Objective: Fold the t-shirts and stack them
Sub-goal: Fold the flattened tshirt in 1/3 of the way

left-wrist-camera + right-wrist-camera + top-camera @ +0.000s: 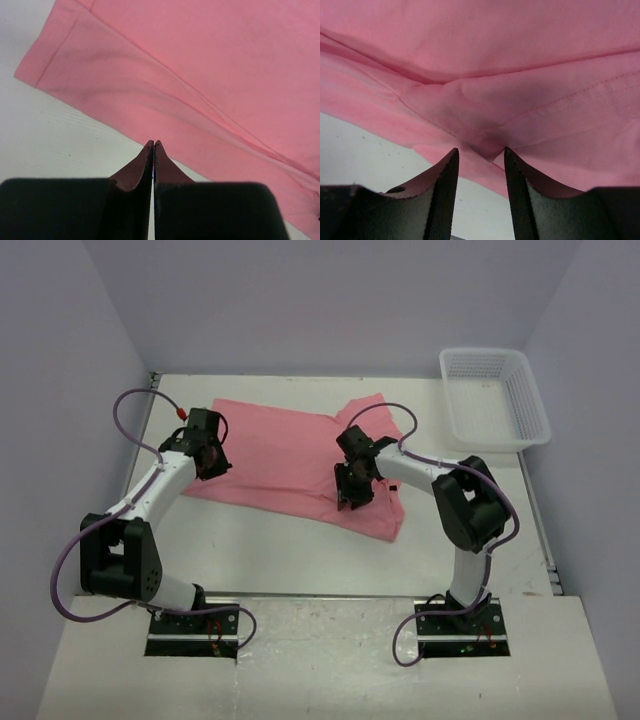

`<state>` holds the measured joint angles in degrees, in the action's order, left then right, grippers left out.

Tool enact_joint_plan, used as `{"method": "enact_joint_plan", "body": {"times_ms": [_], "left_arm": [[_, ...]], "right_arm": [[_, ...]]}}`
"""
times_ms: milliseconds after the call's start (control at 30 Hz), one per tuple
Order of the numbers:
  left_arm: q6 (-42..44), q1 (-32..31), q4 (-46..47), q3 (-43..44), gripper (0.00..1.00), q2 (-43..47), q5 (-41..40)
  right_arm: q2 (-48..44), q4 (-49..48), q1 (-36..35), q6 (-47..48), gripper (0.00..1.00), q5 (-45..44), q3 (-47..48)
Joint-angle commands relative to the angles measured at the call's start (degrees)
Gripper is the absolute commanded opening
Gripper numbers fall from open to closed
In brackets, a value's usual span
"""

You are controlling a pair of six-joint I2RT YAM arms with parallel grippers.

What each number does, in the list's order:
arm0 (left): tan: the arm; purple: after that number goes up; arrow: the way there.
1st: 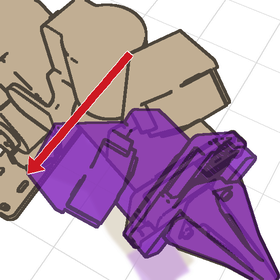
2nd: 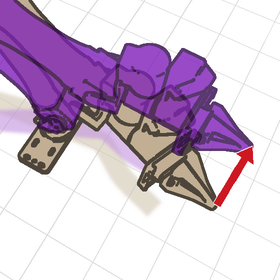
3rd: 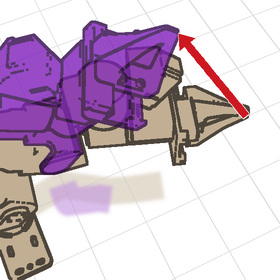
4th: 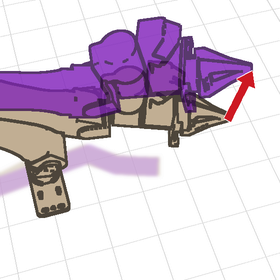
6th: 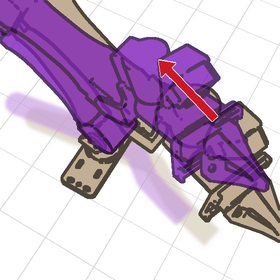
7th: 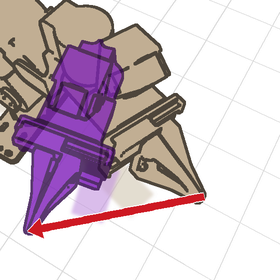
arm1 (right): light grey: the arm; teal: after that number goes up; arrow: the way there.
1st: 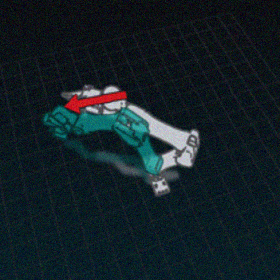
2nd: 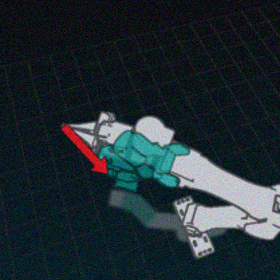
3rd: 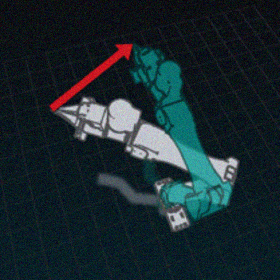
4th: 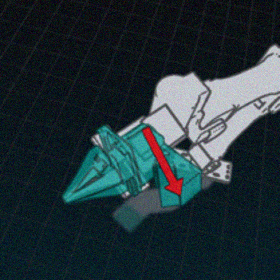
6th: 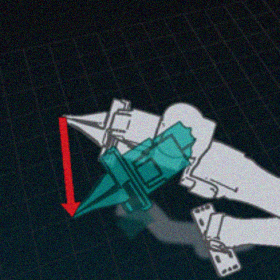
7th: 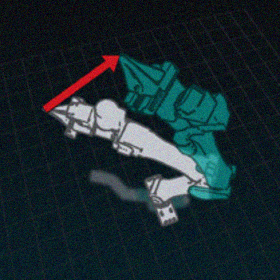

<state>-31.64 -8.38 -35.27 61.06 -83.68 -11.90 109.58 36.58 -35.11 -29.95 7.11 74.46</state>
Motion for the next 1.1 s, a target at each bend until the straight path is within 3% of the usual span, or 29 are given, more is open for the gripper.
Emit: {"method": "enact_joint_plan", "body": {"times_ms": [0, 400, 533, 700, 867, 967, 1000, 1033, 1067], "left_arm": [[1.93, -0.06, 1.69, -0.50, 0.00, 2.20, 1.27], [2.28, -0.06, 2.66, -1.64, 0.00, 2.82, 2.14], [2.28, -0.06, 2.57, -1.64, 0.00, 2.91, 2.58], [2.28, -0.06, 2.57, -2.26, 0.00, 3.52, 2.50], [2.54, -0.06, 2.40, -2.35, 0.00, 3.61, 2.67], [2.63, -0.06, 2.74, -2.70, 0.00, 4.22, 2.67], [2.55, -0.06, 3.01, -3.39, 0.00, 4.40, 2.85], [2.46, -0.06, 3.27, -3.58, 0.00, 4.49, 3.37], [2.46, -0.06, 3.01, -3.66, 0.00, 4.58, 3.46]], "right_arm": [[0.89, 0.69, -0.39, -0.02, 0.42, 0.01, 3.06], [1.78, 2.36, -0.57, -0.10, 0.25, -1.49, 5.26], [2.65, 2.88, -0.48, 0.16, 0.01, -1.58, 6.05], [3.36, 4.64, -0.57, 0.69, 0.00, -3.86, 8.95], [7.30, 8.59, -0.31, 3.49, 0.00, -7.54, 18.16], [13.79, 13.75, 1.88, 6.65, 0.32, -7.47, 33.94], [19.39, 16.22, 3.63, 6.84, 0.70, -8.34, 45.57], [21.36, 17.64, 4.00, 7.01, 0.82, -8.95, 49.78], [22.68, 20.09, 4.09, 8.67, 0.87, -9.05, 53.65]]}}
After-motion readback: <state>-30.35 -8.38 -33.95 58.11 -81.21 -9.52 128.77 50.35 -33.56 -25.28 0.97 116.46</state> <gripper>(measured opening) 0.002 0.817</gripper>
